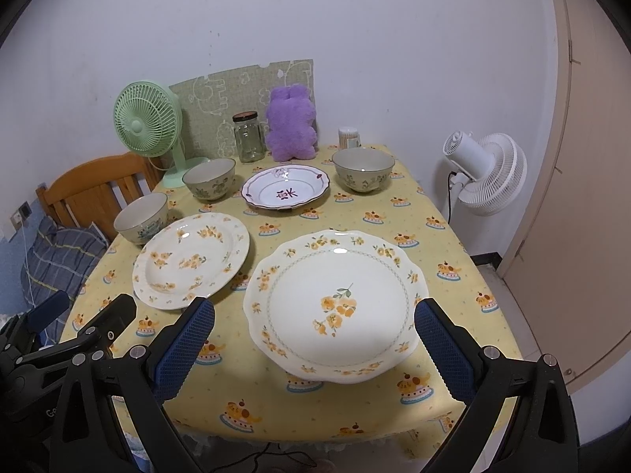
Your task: Organize plates and bowls
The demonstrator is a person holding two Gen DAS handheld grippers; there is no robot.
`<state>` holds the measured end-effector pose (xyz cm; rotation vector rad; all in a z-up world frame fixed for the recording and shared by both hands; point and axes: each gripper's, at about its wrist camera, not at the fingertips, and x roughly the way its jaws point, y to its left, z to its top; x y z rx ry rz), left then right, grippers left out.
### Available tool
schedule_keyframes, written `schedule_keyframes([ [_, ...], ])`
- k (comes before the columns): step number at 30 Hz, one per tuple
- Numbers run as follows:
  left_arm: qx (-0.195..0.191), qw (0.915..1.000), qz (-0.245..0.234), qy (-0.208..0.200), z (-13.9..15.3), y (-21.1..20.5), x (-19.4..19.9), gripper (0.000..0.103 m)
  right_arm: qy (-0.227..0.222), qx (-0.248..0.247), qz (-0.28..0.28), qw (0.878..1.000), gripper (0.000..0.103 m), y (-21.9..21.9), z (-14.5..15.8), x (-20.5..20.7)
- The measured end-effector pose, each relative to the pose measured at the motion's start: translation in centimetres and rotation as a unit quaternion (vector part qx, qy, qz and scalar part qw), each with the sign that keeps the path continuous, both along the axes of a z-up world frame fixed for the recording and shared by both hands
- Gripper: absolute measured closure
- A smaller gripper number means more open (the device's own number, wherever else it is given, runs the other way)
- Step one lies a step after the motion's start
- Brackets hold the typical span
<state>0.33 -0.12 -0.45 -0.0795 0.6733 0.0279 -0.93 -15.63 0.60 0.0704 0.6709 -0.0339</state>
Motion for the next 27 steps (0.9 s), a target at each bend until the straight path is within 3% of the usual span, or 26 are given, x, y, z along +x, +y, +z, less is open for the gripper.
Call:
schedule_keyframes([
  [27,0.001,1.0,0.001,0.001,0.07,-0.04,0.0,0.003,0.002,0.0,0.0,1.0,0.001,0.01,0.11,0.03],
])
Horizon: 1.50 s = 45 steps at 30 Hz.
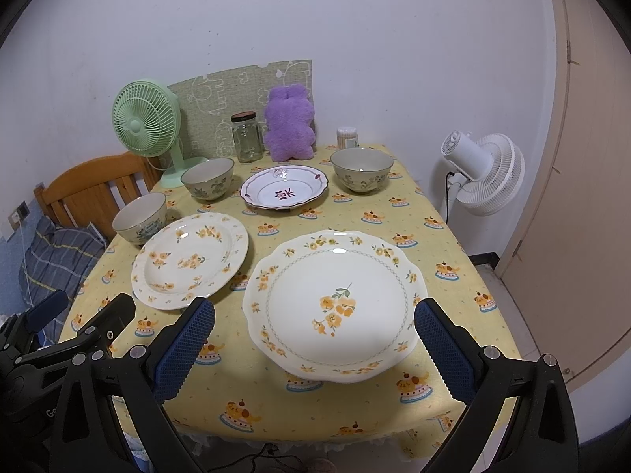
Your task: Organize plates and bowls
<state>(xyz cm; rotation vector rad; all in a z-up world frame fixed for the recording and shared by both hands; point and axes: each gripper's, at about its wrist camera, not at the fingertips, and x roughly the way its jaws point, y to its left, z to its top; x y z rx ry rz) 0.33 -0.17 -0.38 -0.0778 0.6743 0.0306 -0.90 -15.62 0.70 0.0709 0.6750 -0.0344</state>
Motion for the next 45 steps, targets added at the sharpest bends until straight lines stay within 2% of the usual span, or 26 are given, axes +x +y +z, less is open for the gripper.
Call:
schedule_keyframes([
  [17,0.001,0.9998,-0.02,-0.004,0.4,0.5,0.8,0.004,0.006,-0.009,-0.02,1.0,0.001,0.2,0.2,0.0],
  [24,0.02,0.9991,-0.036,-0.011,0.5,0.6,1.3,0.007,0.005,-0.014,-0.042,0.999,0.001,0.7,0.4,0.4],
  [35,0.016,0.9968,-0.075,0.021,-1.1,-0.9,3.2,0.015,0.022,-0.004,-0.075,0.997,0.003,-0.2,-0.6,1.8],
  [45,0.013,0.9964,-0.063,0.055,-2.3,-5.2,6.7,0.017,0.051,0.001,-0.056,0.997,0.006,-4.2,-1.8,5.7],
])
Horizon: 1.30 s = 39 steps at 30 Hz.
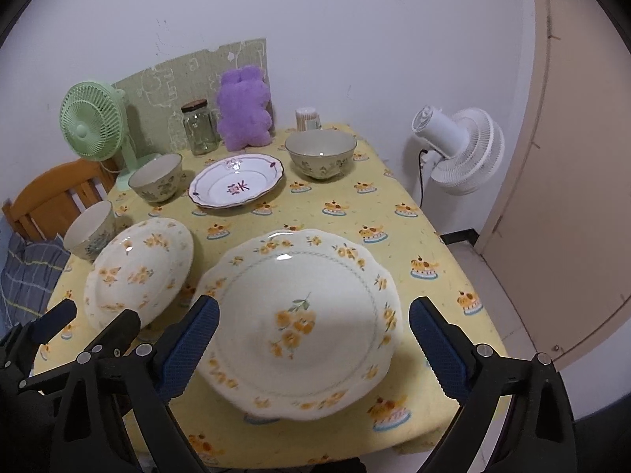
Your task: Organize plates and bowls
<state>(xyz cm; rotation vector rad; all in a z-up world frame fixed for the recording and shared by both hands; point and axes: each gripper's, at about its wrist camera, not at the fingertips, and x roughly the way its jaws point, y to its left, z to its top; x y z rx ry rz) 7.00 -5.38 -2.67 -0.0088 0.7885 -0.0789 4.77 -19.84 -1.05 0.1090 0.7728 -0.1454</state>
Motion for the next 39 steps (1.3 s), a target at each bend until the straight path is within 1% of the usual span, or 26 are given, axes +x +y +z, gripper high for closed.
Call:
schedule_keyframes([
  [7,-0.007,0.9988,0.037,0.031,-1.8,-2.8,2.5,0.018,0.028,0.002,0.025,0.999,0.008,-3.4,-1.7,3.6],
  [8,-0.008,0.9984,0.042,0.037,-2.2,-3.1,2.8,0.019,0.033,0.002,0.029,0.999,0.008,-3.7,-2.1,3.9],
  [11,-0.02,0.9966,0.051,0.061,-3.6,-3.9,3.6,0.027,0.053,-0.001,0.043,0.998,0.009,-4.6,-3.2,5.1],
  [14,-0.021,0.9941,0.061,0.087,-5.1,-4.9,4.4,0.028,0.072,0.001,0.056,0.996,0.009,-5.4,-4.4,6.2],
  [16,-0.019,0.9921,0.069,0.103,-5.9,-5.5,4.9,0.028,0.086,0.005,0.066,0.994,0.016,-5.8,-5.3,6.9],
  [19,-0.015,0.9898,0.077,0.119,-6.9,-6.2,5.4,0.028,0.109,0.011,0.082,0.991,0.021,-6.2,-6.6,8.0],
  [23,-0.016,0.9865,0.089,0.136,-7.8,-6.6,5.9,0.028,0.129,0.013,0.091,0.987,0.023,-6.6,-8.0,9.0],
  [26,-0.017,0.9843,0.096,0.147,-8.4,-6.8,6.4,0.028,0.143,0.015,0.099,0.985,0.026,-6.7,-8.9,9.6],
  [31,-0.022,0.9821,0.101,0.157,-9.0,-7.1,7.0,0.03,0.162,0.018,0.112,0.98,0.036,-6.7,-9.9,10.6],
  [35,-0.026,0.9801,0.113,0.161,-9.1,-7.0,7.5,0.028,0.171,0.017,0.12,0.978,0.037,-6.7,-10.3,11.2],
  [39,-0.02,0.9794,0.117,0.163,-9.1,-7.2,7.9,0.028,0.18,0.01,0.128,0.975,0.039,-6.7,-10.5,12.0],
])
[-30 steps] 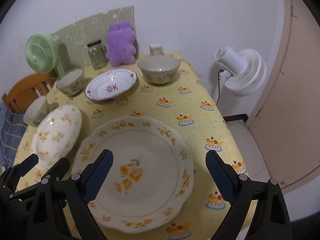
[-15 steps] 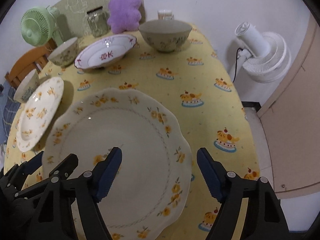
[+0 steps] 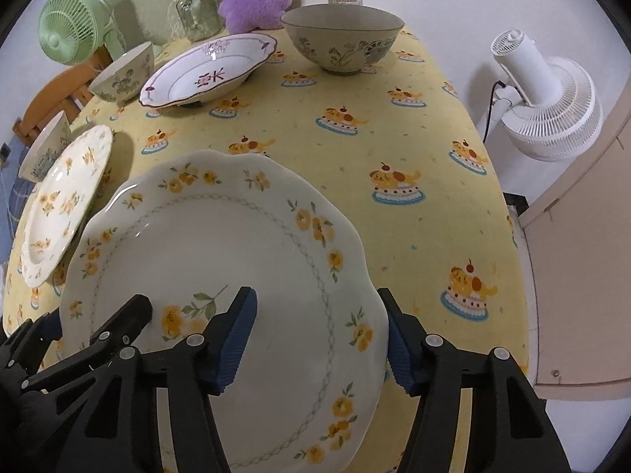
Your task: Organize plates and bowls
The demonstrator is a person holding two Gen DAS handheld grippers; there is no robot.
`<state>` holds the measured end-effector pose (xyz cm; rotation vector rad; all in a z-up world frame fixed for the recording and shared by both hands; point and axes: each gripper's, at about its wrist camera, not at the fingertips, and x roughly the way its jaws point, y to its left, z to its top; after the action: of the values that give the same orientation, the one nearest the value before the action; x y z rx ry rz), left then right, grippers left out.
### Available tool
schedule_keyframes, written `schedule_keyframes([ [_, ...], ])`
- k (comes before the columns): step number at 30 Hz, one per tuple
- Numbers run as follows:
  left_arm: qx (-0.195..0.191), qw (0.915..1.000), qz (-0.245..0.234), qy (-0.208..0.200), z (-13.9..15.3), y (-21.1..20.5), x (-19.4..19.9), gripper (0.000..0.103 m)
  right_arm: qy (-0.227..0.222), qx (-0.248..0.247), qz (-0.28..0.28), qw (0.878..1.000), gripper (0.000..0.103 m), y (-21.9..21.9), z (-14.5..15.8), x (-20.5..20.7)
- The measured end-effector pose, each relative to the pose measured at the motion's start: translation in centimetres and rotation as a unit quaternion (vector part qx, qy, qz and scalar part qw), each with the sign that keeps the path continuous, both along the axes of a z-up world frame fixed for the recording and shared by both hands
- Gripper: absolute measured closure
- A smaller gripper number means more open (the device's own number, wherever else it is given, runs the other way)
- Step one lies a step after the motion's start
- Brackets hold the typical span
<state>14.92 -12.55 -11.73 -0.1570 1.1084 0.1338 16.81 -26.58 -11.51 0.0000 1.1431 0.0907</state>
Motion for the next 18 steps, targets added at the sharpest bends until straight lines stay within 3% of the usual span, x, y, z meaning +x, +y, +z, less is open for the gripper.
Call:
schedule_keyframes([
  [18,0.01,0.9995,0.029,-0.002,-0.2,0.6,4.1,0.028,0.011,0.011,0.018,1.0,0.039,0.0,0.0,3.3],
])
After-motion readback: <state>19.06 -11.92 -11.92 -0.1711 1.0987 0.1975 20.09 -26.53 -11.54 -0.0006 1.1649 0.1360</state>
